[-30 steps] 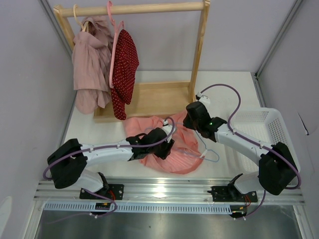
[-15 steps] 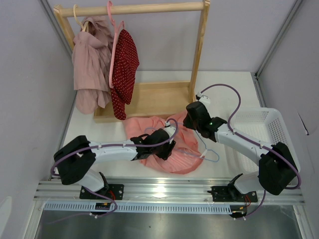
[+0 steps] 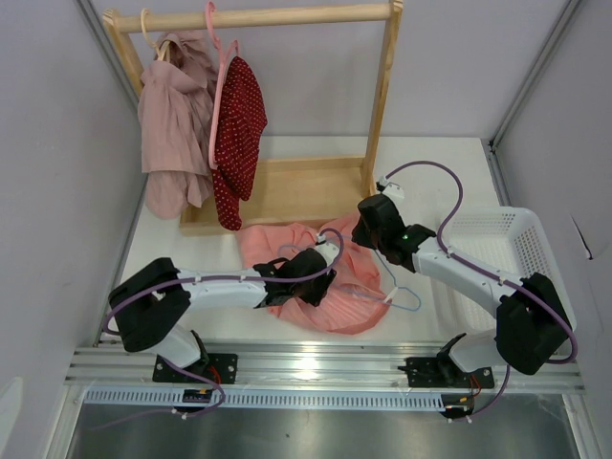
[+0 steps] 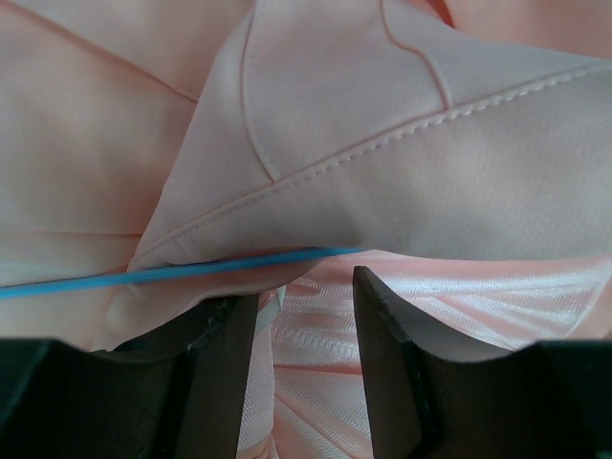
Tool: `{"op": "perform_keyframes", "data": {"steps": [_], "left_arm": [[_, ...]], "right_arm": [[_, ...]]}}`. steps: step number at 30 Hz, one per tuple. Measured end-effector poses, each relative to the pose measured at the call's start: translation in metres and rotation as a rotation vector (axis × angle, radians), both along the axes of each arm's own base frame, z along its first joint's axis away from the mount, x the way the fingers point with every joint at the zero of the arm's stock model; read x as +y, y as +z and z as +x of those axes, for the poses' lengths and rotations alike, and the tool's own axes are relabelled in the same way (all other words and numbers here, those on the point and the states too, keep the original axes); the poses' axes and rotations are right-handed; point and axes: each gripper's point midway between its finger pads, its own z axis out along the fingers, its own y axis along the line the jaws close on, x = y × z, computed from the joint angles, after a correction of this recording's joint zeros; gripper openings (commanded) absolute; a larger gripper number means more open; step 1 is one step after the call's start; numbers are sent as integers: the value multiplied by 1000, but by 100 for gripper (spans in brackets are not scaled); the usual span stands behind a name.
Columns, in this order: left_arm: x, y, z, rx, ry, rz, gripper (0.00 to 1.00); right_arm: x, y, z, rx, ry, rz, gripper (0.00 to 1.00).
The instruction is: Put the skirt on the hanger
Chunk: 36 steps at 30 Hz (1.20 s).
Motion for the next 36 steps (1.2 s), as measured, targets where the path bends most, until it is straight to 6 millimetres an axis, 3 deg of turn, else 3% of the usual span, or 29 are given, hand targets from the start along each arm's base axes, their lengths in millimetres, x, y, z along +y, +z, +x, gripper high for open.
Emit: {"op": "perform_keyframes", "data": {"steps": [8,16,22,32,35,36], "left_arm": [[4,-5,5,-15,19,31,49],[12,3,12,-64,39,55,53],[13,1,11,-62,31,66,50],[3,-11,3,-16,-12,54,35],[-1,-9,2,-11,-18,35,21],[-2,-9,1,-8,-21,29,11]], "right_arm": [[0,0,0,0,0,0,0],[0,0,0,1,2,2,0],[0,0,0,1,2,2,0],[0,0,0,1,2,2,0],[0,0,0,1,1,1,0],[0,0,0,1,1,1,0]]}}
